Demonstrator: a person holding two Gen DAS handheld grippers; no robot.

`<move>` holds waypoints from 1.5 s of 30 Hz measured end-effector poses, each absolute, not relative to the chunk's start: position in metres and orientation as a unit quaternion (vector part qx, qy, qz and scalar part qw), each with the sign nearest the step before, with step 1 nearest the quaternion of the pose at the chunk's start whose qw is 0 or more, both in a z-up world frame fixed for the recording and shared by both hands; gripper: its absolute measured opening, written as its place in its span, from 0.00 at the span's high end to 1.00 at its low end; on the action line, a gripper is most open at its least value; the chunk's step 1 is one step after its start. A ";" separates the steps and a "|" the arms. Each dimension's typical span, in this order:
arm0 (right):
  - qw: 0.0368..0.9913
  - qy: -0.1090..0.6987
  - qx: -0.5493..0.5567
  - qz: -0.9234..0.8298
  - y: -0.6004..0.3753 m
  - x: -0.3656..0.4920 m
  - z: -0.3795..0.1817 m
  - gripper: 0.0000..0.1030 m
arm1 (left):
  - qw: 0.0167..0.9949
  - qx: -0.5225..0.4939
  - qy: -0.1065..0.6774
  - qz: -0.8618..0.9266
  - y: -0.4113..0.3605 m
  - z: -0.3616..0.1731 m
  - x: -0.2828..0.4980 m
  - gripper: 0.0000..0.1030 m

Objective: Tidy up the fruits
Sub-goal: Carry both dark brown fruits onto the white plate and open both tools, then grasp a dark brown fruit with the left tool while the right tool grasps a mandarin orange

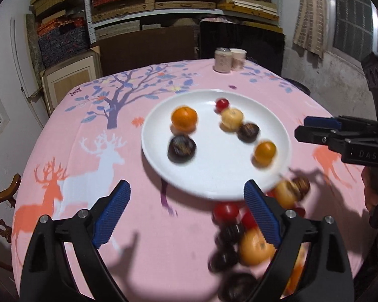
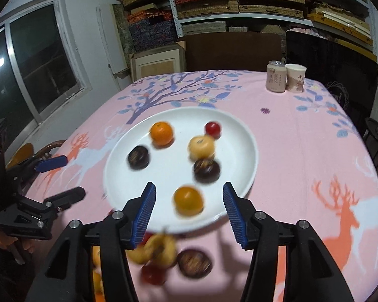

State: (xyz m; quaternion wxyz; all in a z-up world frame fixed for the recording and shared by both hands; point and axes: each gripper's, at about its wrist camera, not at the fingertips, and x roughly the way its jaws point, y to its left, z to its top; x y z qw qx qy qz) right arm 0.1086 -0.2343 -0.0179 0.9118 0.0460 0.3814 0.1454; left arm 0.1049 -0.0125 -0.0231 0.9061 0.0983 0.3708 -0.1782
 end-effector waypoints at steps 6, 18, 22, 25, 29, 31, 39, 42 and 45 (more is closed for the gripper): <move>0.913 0.371 0.068 0.154 -0.226 0.041 -0.031 0.44 | 0.895 0.120 0.386 -0.191 -0.001 -0.050 0.033 0.13; 0.912 0.370 0.097 0.149 -0.226 -0.010 -0.035 0.44 | 0.879 0.116 0.411 -0.211 -0.004 -0.074 0.010 0.36; 0.912 0.368 0.098 0.152 -0.225 -0.010 -0.035 0.44 | 0.877 0.129 0.416 -0.203 -0.010 -0.081 0.014 0.35; 0.910 0.372 0.095 0.156 -0.223 -0.010 -0.037 0.44 | 0.876 0.115 0.423 -0.202 -0.008 -0.086 0.024 0.35; 0.909 0.375 0.094 0.156 -0.222 -0.009 -0.040 0.44 | 0.870 0.122 0.430 -0.205 -0.016 -0.096 0.032 0.43; 0.908 0.377 0.093 0.158 -0.221 -0.009 -0.041 0.44 | 0.870 0.115 0.431 -0.208 -0.015 -0.095 0.034 0.50; 0.878 0.411 0.036 0.243 -0.186 -0.026 -0.054 0.44 | 0.884 0.070 0.414 -0.208 0.005 -0.078 0.022 0.61; 0.871 0.420 0.022 0.255 -0.174 -0.030 -0.058 0.41 | 0.888 0.065 0.406 -0.207 0.010 -0.070 0.018 0.61; 0.869 0.430 -0.005 0.245 -0.162 -0.029 -0.064 0.27 | 0.888 0.066 0.405 -0.208 0.009 -0.067 0.016 0.61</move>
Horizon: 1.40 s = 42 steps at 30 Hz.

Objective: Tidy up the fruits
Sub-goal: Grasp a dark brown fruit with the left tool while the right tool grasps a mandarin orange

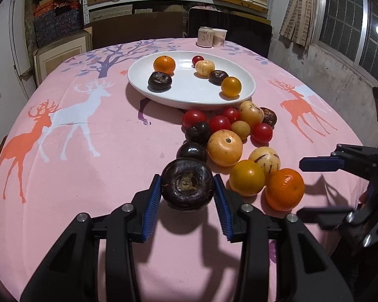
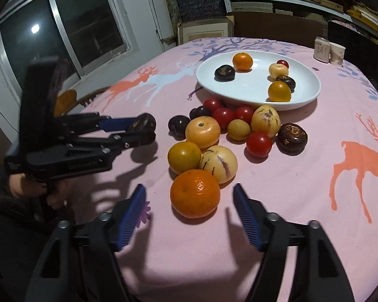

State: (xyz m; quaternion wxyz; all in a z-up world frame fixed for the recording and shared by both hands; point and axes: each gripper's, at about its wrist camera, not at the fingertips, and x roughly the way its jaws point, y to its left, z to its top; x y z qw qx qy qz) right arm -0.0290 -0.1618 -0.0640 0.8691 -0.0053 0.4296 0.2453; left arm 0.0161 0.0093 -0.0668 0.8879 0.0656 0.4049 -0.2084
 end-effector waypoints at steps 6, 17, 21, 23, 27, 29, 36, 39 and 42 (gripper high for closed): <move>0.872 0.430 -0.062 0.223 -0.143 -0.029 -0.072 0.53 | 0.886 0.065 0.410 -0.207 0.011 -0.071 0.015 0.61; 0.868 0.443 -0.040 0.219 -0.150 -0.024 -0.078 0.53 | 0.882 0.063 0.420 -0.206 0.010 -0.079 0.017 0.61; 0.869 0.441 -0.035 0.220 -0.150 -0.023 -0.078 0.55 | 0.881 0.062 0.421 -0.204 0.010 -0.080 0.017 0.61; 0.869 0.442 -0.028 0.221 -0.152 -0.023 -0.078 0.55 | 0.882 0.063 0.421 -0.204 0.010 -0.080 0.017 0.61; 0.870 0.440 -0.008 0.222 -0.160 -0.023 -0.077 0.56 | 0.883 0.062 0.418 -0.204 0.010 -0.078 0.017 0.61; 0.872 0.437 0.002 0.220 -0.165 -0.024 -0.075 0.56 | 0.883 0.061 0.417 -0.205 0.010 -0.077 0.016 0.61; 0.887 0.408 0.030 0.215 -0.186 -0.022 -0.053 0.56 | 0.890 0.057 0.399 -0.213 0.009 -0.057 0.016 0.61; 0.895 0.396 0.046 0.202 -0.203 -0.011 -0.039 0.56 | 0.894 0.058 0.388 -0.215 0.007 -0.044 0.026 0.61; 0.902 0.384 0.058 0.189 -0.219 0.007 -0.024 0.55 | 0.894 0.058 0.386 -0.221 0.000 -0.032 0.047 0.61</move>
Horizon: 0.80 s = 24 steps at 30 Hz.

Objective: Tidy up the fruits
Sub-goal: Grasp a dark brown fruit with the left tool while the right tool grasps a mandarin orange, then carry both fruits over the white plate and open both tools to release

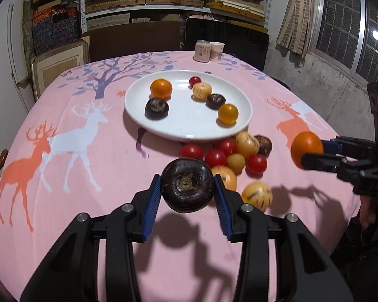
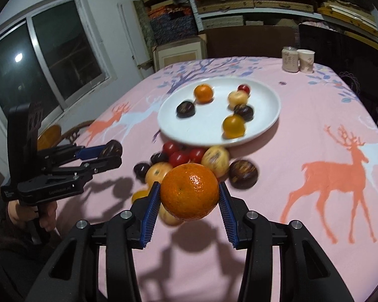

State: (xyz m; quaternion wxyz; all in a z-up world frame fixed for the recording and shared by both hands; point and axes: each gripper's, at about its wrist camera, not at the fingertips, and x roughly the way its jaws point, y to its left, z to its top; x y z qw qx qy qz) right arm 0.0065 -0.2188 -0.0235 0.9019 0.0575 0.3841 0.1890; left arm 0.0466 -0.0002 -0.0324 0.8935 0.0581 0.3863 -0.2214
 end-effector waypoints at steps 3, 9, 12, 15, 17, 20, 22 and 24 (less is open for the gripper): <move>0.908 0.374 0.058 0.180 -0.229 0.028 -0.009 0.55 | 0.892 0.062 0.383 -0.233 -0.015 -0.022 0.070 0.61; 0.913 0.371 0.056 0.160 -0.251 0.104 0.002 0.55 | 0.886 0.084 0.387 -0.241 -0.055 -0.023 0.131 0.61; 0.910 0.385 0.051 0.146 -0.256 0.145 -0.007 0.55 | 0.882 0.087 0.399 -0.238 -0.071 -0.033 0.166 0.61; 0.904 0.406 0.046 0.128 -0.257 0.187 -0.026 0.55 | 0.870 0.076 0.426 -0.235 -0.081 -0.047 0.203 0.61; 0.901 0.416 0.044 0.120 -0.257 0.208 -0.038 0.55 | 0.867 0.082 0.435 -0.229 -0.086 -0.056 0.220 0.61; 0.896 0.425 0.052 0.119 -0.256 0.228 -0.051 0.55 | 0.863 0.084 0.445 -0.223 -0.090 -0.066 0.237 0.61; 0.895 0.426 0.046 0.120 -0.252 0.235 -0.055 0.55 | 0.861 0.081 0.450 -0.222 -0.090 -0.070 0.245 0.60; 0.897 0.422 0.039 0.122 -0.249 0.237 -0.056 0.47 | 0.857 0.074 0.455 -0.228 -0.089 -0.073 0.250 0.54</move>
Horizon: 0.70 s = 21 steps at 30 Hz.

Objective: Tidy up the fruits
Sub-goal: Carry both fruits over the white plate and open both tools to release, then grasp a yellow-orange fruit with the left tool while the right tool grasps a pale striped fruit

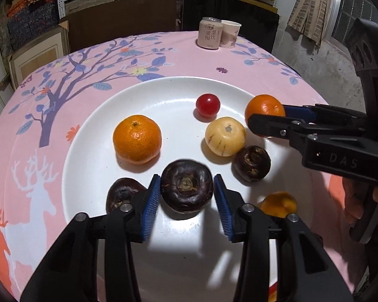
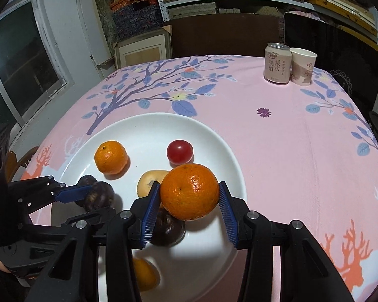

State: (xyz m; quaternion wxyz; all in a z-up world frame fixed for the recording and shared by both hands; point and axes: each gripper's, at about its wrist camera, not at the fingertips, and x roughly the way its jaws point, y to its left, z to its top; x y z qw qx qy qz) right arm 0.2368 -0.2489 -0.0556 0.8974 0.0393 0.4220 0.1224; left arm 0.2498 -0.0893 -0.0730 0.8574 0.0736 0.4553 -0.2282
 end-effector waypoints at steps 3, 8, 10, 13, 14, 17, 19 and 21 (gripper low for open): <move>0.906 0.403 0.037 0.123 -0.247 0.230 -0.046 0.43 | 0.864 0.079 0.442 -0.228 -0.088 -0.070 0.244 0.44; 0.913 0.387 0.043 0.122 -0.249 0.203 -0.028 0.43 | 0.872 0.075 0.424 -0.233 -0.075 -0.054 0.216 0.44; 0.915 0.380 0.051 0.129 -0.252 0.183 -0.020 0.42 | 0.877 0.080 0.410 -0.238 -0.066 -0.046 0.193 0.38; 0.916 0.373 0.061 0.136 -0.254 0.150 -0.014 0.40 | 0.883 0.079 0.393 -0.244 -0.048 -0.036 0.153 0.32; 0.915 0.372 0.066 0.139 -0.255 0.138 -0.014 0.39 | 0.885 0.080 0.388 -0.246 -0.043 -0.035 0.140 0.32; 0.913 0.372 0.082 0.145 -0.254 0.104 -0.018 0.39 | 0.885 0.086 0.383 -0.250 -0.030 -0.037 0.099 0.32; 0.911 0.374 0.096 0.147 -0.253 0.084 -0.024 0.39 | 0.884 0.094 0.383 -0.251 -0.026 -0.041 0.073 0.32; 0.907 0.378 0.112 0.149 -0.253 0.067 -0.031 0.39 | 0.881 0.099 0.383 -0.258 -0.024 -0.046 0.048 0.32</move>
